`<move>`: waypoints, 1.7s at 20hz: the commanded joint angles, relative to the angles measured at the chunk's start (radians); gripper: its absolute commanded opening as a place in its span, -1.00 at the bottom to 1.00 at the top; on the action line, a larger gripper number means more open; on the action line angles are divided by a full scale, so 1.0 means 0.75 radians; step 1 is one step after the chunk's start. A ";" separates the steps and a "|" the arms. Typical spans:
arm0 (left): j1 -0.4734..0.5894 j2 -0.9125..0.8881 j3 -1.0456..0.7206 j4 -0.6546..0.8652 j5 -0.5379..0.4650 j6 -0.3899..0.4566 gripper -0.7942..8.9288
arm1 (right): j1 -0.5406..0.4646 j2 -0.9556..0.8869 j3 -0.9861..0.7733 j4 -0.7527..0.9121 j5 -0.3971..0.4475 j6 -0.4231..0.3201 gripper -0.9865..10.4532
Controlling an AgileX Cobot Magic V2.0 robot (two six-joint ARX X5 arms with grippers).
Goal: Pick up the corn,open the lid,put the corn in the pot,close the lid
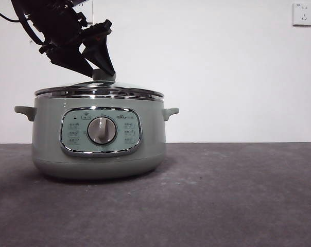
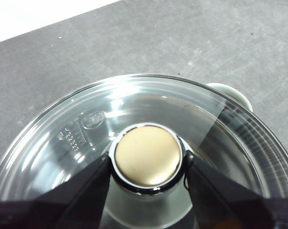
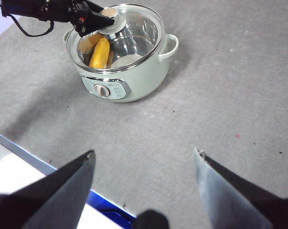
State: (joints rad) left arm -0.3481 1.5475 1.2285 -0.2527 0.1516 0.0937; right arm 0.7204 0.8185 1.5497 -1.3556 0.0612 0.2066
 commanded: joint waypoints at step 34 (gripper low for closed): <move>0.003 -0.667 -0.011 -0.738 0.411 -0.145 0.07 | 0.001 0.005 -0.009 -0.037 -0.011 -0.038 -0.22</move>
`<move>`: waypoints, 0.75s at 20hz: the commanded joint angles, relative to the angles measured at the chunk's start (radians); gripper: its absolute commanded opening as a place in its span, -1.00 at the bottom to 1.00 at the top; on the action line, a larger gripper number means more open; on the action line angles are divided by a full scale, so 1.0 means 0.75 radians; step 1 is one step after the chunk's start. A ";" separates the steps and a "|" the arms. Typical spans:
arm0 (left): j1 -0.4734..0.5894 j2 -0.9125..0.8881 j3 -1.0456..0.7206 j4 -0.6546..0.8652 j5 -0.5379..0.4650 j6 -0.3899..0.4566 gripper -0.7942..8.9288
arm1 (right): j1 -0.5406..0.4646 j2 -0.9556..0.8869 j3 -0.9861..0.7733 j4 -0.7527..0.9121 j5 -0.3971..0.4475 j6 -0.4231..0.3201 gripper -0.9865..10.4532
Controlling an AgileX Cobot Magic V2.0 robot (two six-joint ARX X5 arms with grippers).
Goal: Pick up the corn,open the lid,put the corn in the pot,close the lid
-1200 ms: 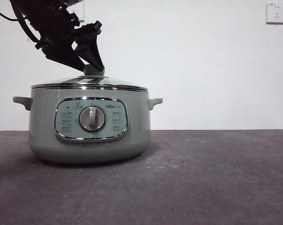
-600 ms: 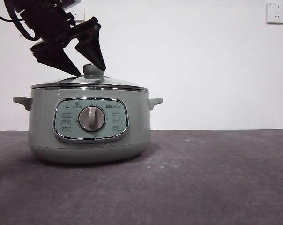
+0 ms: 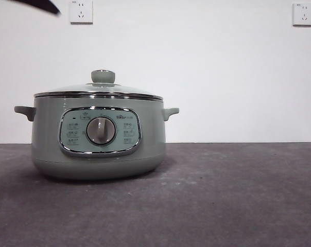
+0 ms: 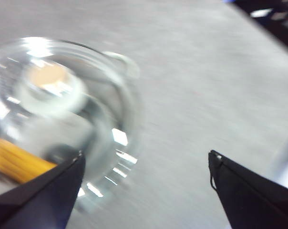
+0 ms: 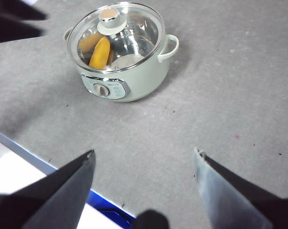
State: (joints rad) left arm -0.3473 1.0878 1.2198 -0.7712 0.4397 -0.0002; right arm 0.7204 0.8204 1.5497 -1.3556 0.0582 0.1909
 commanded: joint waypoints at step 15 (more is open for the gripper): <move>0.002 -0.301 0.001 -0.311 0.185 -0.024 -0.85 | 0.001 0.002 -0.009 -0.036 -0.044 -0.095 -0.84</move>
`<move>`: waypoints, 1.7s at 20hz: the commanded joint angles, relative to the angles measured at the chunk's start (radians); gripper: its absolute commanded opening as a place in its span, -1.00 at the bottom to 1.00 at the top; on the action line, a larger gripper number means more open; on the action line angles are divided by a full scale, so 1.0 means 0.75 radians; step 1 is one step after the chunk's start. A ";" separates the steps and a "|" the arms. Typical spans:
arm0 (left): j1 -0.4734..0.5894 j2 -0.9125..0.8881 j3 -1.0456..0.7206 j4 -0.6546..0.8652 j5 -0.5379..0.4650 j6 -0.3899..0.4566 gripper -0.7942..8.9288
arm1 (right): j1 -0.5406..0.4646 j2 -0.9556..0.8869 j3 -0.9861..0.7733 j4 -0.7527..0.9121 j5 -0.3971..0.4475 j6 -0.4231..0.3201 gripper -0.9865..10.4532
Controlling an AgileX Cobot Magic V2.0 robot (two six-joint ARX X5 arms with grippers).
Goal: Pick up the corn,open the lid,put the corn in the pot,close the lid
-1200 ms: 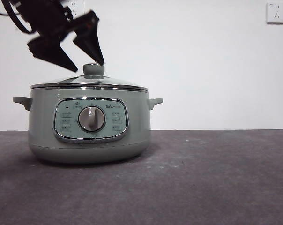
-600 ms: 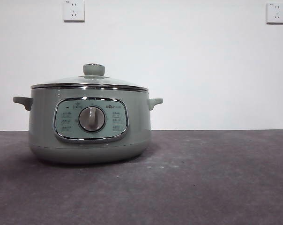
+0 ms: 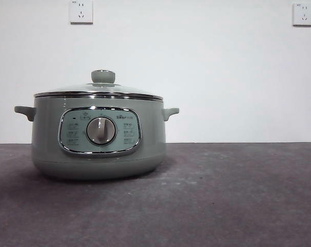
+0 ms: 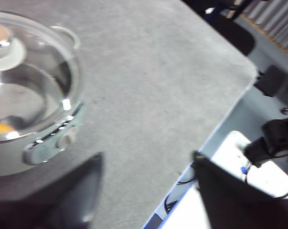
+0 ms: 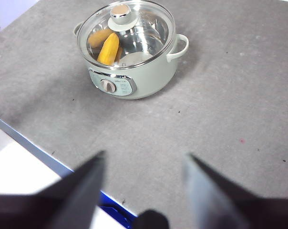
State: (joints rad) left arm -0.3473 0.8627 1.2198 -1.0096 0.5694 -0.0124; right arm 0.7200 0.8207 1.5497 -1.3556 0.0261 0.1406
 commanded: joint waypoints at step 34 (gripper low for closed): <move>0.468 -0.431 -0.568 0.937 -0.398 0.346 -0.84 | 0.001 0.003 -0.008 -0.036 0.081 -0.013 -0.83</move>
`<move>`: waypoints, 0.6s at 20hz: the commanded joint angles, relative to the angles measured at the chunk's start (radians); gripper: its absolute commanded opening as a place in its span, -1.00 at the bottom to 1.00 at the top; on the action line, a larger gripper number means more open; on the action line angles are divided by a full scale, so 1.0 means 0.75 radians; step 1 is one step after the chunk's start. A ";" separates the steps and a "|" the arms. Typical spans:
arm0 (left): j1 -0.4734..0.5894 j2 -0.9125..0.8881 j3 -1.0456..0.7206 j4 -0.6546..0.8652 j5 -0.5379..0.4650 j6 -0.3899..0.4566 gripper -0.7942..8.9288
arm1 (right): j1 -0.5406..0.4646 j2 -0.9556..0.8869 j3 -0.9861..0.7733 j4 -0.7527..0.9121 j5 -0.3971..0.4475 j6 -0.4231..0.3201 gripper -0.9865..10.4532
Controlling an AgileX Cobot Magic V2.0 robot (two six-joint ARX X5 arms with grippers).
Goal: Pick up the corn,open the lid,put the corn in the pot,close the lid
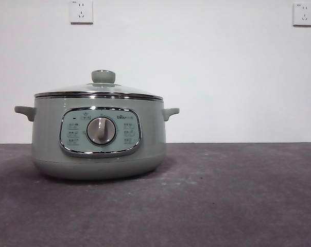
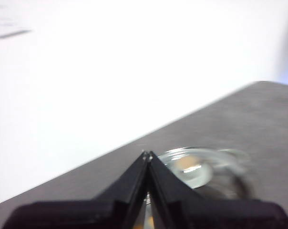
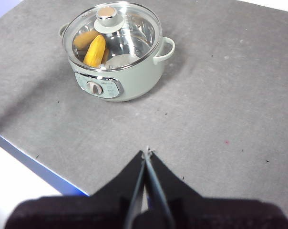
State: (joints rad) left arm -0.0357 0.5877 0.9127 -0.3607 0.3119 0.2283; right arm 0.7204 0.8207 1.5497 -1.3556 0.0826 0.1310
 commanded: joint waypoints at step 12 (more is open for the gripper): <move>0.154 -0.637 -1.112 0.253 -0.142 -0.036 -0.84 | 0.001 0.003 -0.008 -0.036 0.006 0.000 -0.83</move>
State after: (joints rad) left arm 0.0769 0.1143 0.0811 -0.1864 0.2073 0.2134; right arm 0.7204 0.8207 1.5497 -1.3556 0.0826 0.1310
